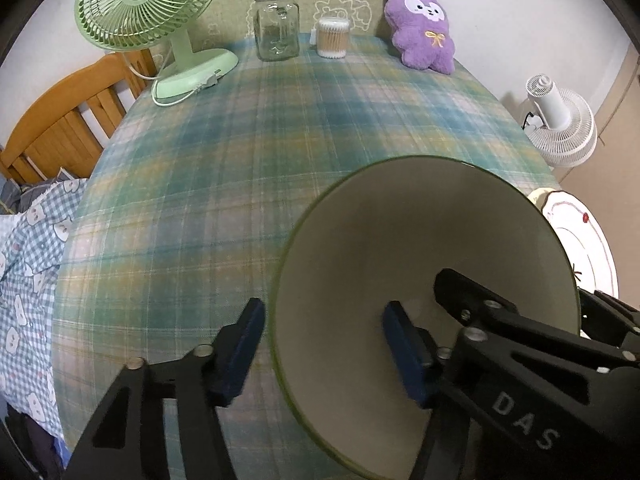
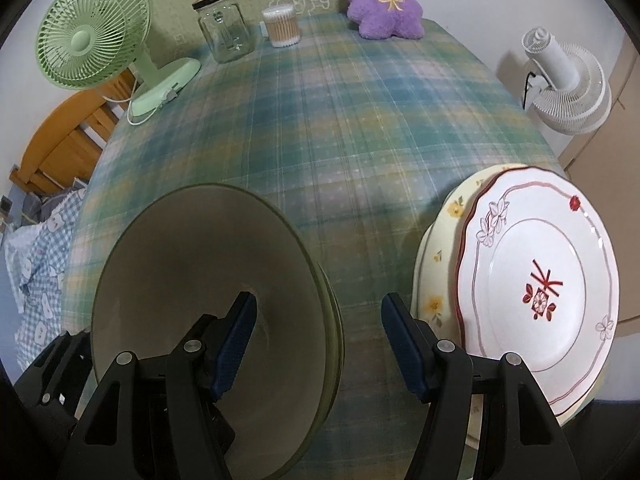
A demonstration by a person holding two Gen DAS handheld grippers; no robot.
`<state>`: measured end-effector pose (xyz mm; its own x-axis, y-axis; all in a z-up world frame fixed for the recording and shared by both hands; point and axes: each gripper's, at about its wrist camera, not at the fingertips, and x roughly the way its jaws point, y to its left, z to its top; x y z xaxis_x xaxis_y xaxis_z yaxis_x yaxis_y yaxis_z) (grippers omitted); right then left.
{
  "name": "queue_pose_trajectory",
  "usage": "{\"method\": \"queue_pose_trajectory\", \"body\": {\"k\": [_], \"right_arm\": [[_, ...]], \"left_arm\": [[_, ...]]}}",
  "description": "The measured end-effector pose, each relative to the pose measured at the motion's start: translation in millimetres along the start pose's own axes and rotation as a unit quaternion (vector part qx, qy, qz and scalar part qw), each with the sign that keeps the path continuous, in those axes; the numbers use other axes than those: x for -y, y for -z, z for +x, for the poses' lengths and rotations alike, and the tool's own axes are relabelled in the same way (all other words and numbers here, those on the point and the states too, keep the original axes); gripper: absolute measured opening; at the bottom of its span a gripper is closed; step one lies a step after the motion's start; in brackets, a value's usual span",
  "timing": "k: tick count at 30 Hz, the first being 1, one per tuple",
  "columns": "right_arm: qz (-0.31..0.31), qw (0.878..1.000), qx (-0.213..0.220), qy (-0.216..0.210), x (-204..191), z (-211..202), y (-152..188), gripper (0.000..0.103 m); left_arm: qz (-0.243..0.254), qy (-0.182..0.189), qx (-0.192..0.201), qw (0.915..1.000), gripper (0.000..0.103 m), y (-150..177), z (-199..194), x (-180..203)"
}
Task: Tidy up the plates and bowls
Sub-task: 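Tilt the held bowl with both grippers and bring it over the plate stack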
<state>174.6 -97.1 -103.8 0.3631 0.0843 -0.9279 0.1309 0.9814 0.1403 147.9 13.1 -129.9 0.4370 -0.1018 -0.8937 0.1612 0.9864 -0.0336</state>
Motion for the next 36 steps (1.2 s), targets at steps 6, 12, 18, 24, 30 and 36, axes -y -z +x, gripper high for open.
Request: {"method": "queue_pose_trajectory", "body": {"k": [6, 12, 18, 24, 30, 36], "right_arm": [[0.02, 1.0, -0.005, -0.015, 6, 5, 0, 0.068], [0.005, 1.0, -0.006, -0.025, 0, 7, -3, 0.053], [-0.014, 1.0, -0.007, -0.023, -8, 5, -3, 0.045], [-0.015, 1.0, -0.009, -0.02, -7, 4, -3, 0.046], [-0.019, 1.0, -0.013, -0.013, -9, 2, -1, 0.046], [-0.015, 1.0, -0.011, -0.011, -10, -6, 2, 0.046]], "left_arm": [[0.006, -0.007, 0.004, 1.0, 0.059, 1, -1, 3], [0.008, 0.002, 0.006, 1.0, 0.05, 0, -1, 5], [0.004, 0.007, 0.004, 1.0, 0.049, -1, -1, 4], [0.002, 0.007, 0.005, 1.0, 0.047, 0, -2, 5], [0.003, 0.014, 0.001, 0.9999, 0.046, 3, -6, 3], [0.008, 0.018, 0.006, 0.9998, 0.046, 6, -17, 3]]}}
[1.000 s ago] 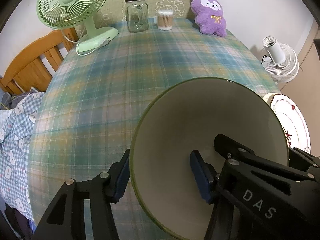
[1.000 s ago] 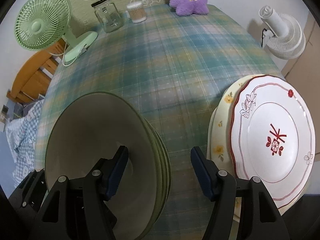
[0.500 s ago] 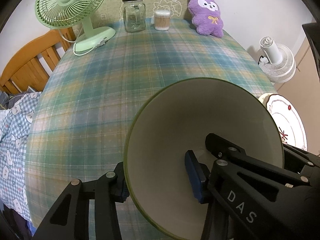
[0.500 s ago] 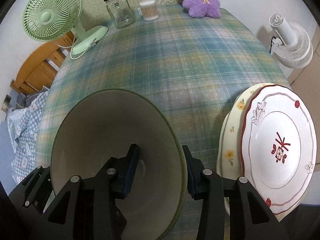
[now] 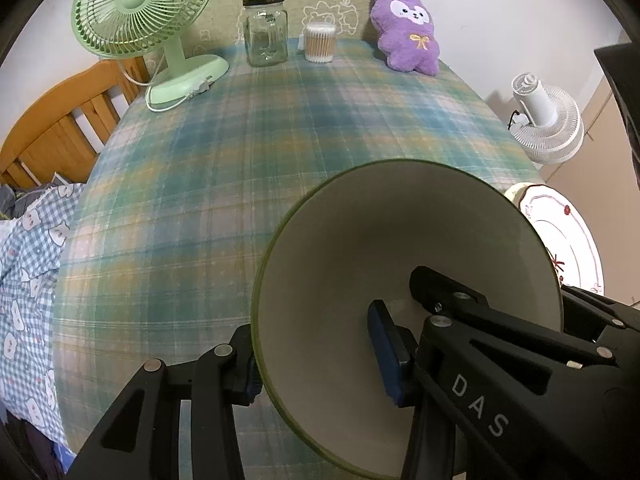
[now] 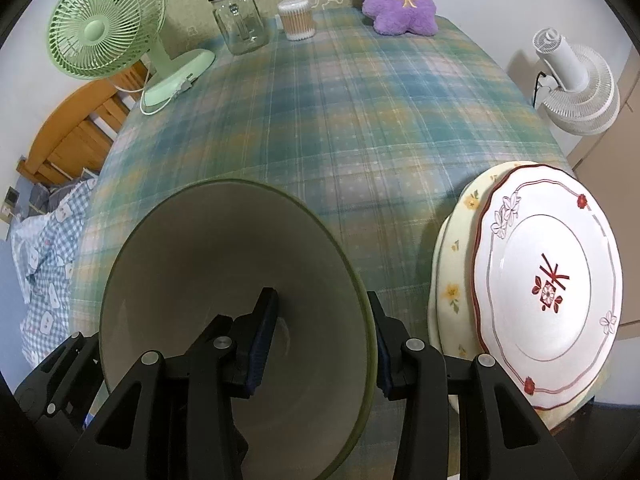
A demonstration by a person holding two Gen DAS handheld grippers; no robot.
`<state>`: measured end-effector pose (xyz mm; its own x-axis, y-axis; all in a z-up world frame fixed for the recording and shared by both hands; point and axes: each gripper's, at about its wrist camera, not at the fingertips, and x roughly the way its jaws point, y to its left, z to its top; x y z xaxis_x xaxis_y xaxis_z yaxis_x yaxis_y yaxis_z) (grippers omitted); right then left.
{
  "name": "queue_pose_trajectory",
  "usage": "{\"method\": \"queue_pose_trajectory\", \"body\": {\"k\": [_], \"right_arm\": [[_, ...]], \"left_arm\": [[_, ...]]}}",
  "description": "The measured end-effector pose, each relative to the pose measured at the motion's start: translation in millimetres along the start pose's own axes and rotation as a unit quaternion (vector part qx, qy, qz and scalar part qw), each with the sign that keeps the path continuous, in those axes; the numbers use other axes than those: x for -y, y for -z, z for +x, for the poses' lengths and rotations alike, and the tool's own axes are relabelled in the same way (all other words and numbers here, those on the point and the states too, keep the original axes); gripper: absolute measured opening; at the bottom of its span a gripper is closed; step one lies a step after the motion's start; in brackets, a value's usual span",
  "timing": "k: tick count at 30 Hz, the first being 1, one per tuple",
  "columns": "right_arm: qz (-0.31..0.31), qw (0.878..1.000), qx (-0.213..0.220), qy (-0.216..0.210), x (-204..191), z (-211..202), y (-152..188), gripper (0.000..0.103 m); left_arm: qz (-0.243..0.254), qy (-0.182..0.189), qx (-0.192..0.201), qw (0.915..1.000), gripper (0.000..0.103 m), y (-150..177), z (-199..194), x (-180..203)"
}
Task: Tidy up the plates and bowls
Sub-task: 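Tilt the held bowl with both grippers and bring it over the plate stack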
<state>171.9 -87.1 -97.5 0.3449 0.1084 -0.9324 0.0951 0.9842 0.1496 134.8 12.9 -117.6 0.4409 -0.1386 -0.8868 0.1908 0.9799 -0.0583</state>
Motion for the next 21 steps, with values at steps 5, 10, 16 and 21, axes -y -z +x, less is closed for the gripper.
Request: {"method": "queue_pose_trajectory", "body": {"k": [5, 10, 16, 21], "right_arm": [[0.0, 1.0, 0.015, 0.003, -5, -14, 2, 0.046], [0.0, 0.999, 0.032, 0.007, -12, -31, 4, 0.045], [0.005, 0.999, 0.05, 0.018, -16, -54, 7, 0.045], [0.005, 0.998, 0.064, 0.024, -15, -70, 6, 0.045]], "left_arm": [[0.003, 0.002, 0.013, 0.9999, 0.046, 0, -12, -1], [0.005, 0.004, 0.029, 0.9996, 0.046, 1, -27, -4], [0.008, 0.015, 0.042, 0.999, 0.046, -2, -45, -4], [0.016, 0.017, 0.053, 0.9983, 0.046, -5, -57, 1]]}}
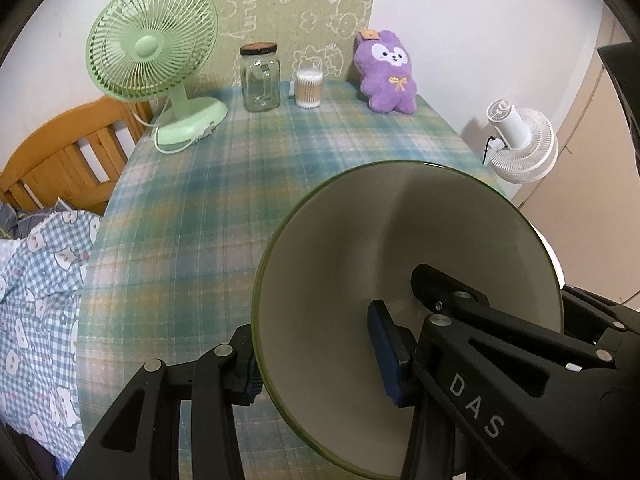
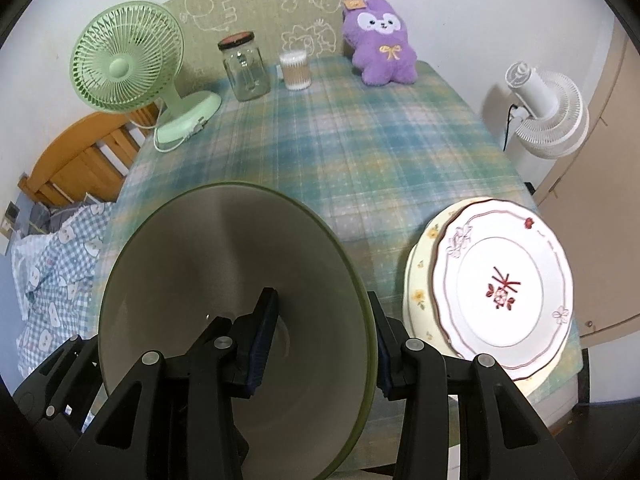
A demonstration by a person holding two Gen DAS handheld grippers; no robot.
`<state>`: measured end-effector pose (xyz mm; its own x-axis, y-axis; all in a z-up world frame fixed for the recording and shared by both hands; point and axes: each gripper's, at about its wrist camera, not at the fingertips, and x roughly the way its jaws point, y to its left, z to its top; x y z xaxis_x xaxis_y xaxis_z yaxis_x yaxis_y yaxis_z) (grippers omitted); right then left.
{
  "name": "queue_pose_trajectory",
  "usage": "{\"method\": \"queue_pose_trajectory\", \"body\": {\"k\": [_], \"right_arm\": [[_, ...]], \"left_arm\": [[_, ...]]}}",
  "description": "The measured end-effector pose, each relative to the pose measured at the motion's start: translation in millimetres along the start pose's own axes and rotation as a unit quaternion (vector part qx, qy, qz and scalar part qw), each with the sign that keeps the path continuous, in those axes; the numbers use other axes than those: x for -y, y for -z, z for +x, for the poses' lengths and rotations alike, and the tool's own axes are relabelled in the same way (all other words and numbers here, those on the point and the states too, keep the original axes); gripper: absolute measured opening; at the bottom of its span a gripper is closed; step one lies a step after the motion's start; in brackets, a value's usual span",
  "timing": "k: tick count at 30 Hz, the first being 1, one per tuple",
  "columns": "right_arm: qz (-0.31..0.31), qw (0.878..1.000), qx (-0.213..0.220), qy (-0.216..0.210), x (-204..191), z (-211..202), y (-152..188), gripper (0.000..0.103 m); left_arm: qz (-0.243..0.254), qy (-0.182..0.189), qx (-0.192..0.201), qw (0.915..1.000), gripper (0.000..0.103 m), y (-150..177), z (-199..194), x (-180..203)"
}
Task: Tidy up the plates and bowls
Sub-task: 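Tilt the held bowl with both grippers and bring it over the plate stack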
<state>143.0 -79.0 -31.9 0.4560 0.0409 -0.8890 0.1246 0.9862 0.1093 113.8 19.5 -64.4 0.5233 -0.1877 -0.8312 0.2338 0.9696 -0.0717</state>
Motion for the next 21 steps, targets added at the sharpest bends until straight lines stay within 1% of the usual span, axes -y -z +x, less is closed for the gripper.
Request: {"method": "queue_pose_trajectory", "body": {"k": [7, 11, 21], "right_arm": [[-0.008, 1.0, 0.015, -0.009, 13, -12, -5, 0.045], [-0.016, 1.0, 0.014, -0.013, 23, -14, -11, 0.045], [-0.031, 0.999, 0.017, -0.01, 66, -25, -25, 0.045]], "left_arm": [[-0.003, -0.01, 0.016, 0.9998, 0.046, -4, -8, 14], [-0.011, -0.015, 0.017, 0.9997, 0.046, -6, -9, 27], [-0.026, -0.014, 0.021, 0.9994, 0.046, -20, -8, 69]]}}
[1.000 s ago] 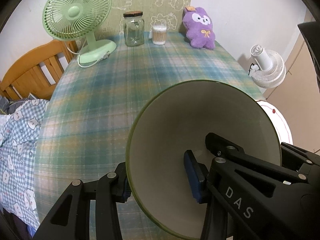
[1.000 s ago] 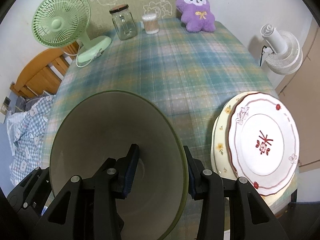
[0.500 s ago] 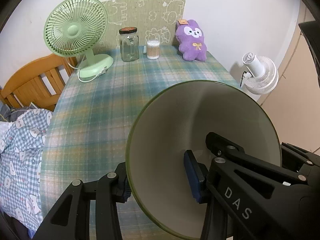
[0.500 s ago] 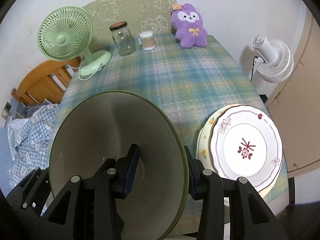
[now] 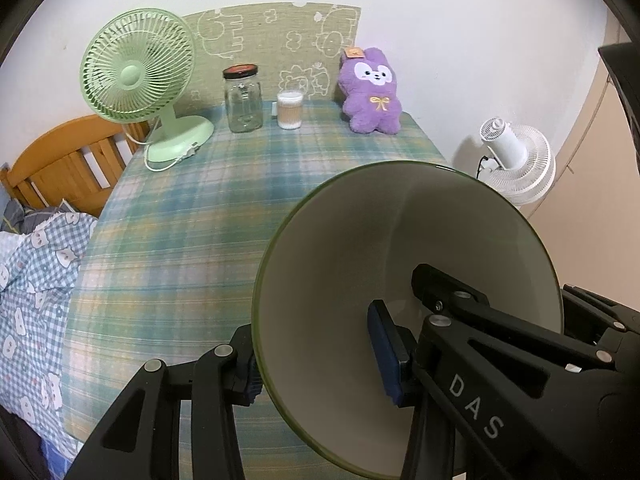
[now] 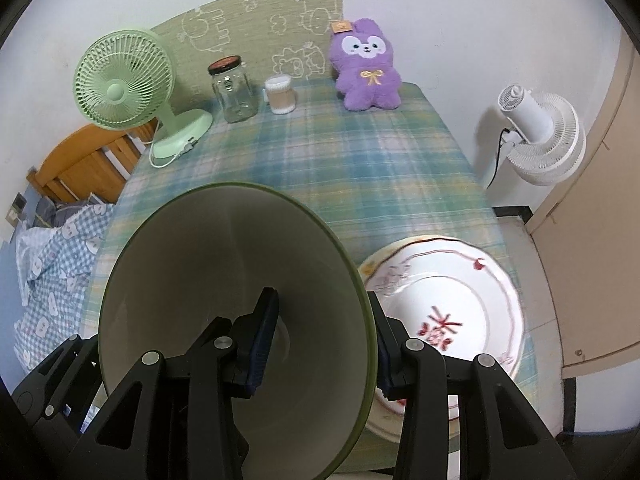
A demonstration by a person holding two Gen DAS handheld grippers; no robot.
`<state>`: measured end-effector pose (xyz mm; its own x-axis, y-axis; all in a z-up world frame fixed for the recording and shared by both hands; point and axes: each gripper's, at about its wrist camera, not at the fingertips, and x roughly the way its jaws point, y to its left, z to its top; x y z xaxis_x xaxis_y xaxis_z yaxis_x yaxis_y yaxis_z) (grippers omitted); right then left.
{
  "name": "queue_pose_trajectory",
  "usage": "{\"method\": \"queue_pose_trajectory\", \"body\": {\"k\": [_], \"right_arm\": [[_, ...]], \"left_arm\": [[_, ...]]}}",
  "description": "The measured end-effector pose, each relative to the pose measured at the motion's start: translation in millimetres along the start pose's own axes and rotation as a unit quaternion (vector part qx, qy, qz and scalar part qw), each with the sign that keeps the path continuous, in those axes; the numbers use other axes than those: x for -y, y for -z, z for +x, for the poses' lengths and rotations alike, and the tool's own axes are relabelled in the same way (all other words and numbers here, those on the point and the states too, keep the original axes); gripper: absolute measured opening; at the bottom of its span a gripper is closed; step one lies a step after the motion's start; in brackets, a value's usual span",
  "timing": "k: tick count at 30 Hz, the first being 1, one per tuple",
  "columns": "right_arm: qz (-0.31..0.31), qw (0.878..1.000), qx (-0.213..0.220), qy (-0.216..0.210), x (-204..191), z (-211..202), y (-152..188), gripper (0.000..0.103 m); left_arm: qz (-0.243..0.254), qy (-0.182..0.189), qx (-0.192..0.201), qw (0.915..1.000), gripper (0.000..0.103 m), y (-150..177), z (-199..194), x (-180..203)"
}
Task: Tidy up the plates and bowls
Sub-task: 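Tilt the held bowl with both grippers and bring it over the plate stack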
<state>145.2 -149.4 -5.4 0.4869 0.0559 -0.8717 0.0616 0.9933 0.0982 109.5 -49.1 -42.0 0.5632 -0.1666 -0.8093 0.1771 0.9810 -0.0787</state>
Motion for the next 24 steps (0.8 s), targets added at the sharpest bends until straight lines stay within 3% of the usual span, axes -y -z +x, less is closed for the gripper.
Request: {"method": "queue_pose_trajectory", "body": {"k": [24], "right_arm": [[-0.005, 1.0, -0.016, -0.003, 86, 8, -12, 0.045]], "left_arm": [[-0.013, -0.006, -0.016, 0.9998, 0.046, -10, 24, 82]]}}
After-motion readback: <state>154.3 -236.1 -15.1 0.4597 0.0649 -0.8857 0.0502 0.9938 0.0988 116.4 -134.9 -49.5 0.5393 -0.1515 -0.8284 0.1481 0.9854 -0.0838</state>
